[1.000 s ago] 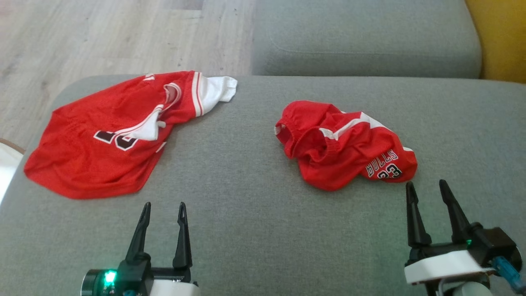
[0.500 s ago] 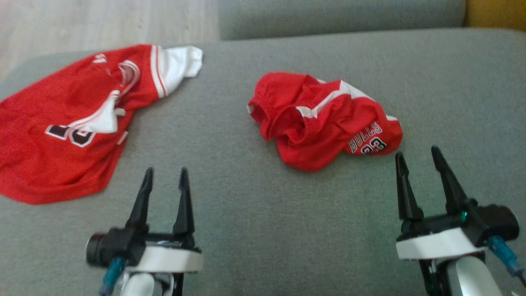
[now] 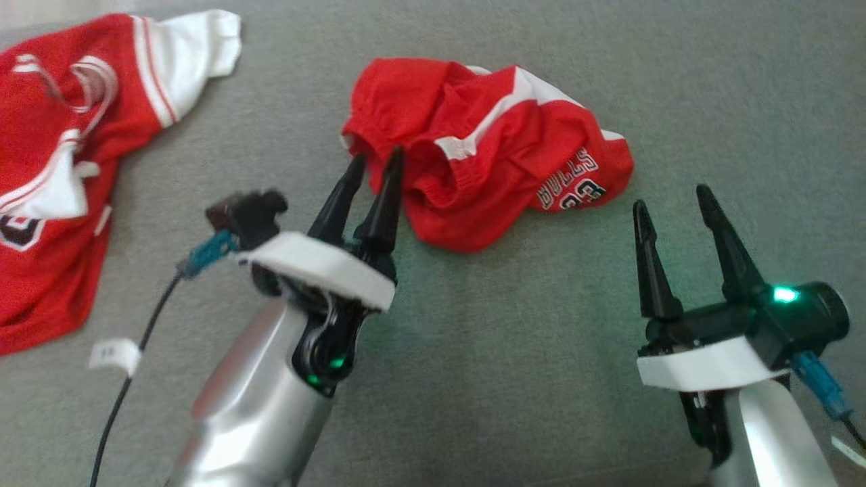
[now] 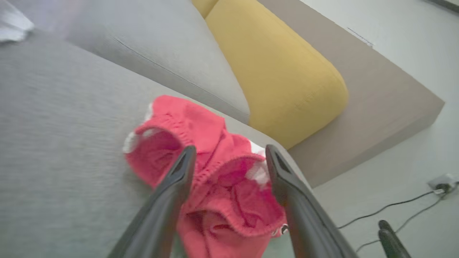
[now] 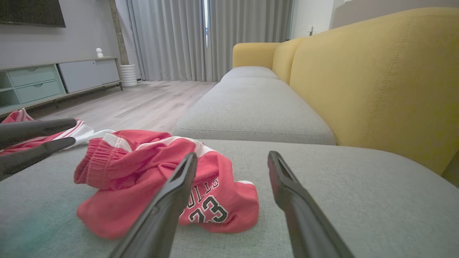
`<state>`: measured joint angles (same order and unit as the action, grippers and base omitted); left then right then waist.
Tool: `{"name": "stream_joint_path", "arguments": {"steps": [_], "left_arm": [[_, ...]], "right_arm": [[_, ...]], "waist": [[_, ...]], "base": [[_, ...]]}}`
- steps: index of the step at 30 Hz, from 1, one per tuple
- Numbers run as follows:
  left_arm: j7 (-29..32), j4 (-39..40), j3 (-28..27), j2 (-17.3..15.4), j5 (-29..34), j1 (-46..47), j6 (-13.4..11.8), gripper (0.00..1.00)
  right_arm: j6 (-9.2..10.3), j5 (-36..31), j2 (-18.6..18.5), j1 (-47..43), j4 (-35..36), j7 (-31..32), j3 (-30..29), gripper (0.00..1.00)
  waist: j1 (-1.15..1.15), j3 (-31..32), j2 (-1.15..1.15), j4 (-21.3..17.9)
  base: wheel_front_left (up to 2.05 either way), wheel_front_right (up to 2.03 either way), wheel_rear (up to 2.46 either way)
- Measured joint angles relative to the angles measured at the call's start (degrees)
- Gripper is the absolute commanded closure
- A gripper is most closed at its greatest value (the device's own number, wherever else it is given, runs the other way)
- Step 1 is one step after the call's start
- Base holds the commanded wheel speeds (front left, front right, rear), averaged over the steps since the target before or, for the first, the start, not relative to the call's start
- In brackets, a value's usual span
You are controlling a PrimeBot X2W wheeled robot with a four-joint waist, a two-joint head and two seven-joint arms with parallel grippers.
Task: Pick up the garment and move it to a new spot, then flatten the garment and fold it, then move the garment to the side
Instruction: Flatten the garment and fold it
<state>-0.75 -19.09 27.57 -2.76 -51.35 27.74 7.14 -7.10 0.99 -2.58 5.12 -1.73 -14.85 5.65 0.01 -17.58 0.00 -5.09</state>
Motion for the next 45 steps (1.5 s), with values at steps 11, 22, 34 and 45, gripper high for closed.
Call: {"name": "stream_joint_path", "arguments": {"steps": [11,22,34,45], "left_arm": [[5.21,-1.29,3.57,-1.13,-8.28,3.96,0.00,0.00],[4.66,1.09,5.75,-2.10,-9.93,4.41,0.00,0.00],[7.25,6.02,7.97,-4.21,-8.86,1.57,-2.13,0.00],[8.31,7.03,11.68,-6.12,-3.27,1.64,-3.66,0.00]], "right_arm": [[0.00,0.47,-0.01,1.12,0.32,-0.01,0.38,0.00],[0.00,0.53,-0.01,1.07,0.35,-0.01,-0.04,0.00],[0.00,1.65,-0.01,1.09,0.80,-0.01,0.09,0.00],[0.00,2.98,-0.01,1.16,0.69,0.00,0.36,0.00]], "waist": [[-0.01,-3.46,0.00,-4.80],[-0.01,-3.16,0.00,-5.61],[-0.01,-3.81,0.00,-5.13],[-0.01,-3.86,0.00,-5.90]], "base": [[0.00,0.00,0.00],[0.00,0.00,0.00],[0.00,0.00,0.00],[0.00,0.00,0.00]]}}
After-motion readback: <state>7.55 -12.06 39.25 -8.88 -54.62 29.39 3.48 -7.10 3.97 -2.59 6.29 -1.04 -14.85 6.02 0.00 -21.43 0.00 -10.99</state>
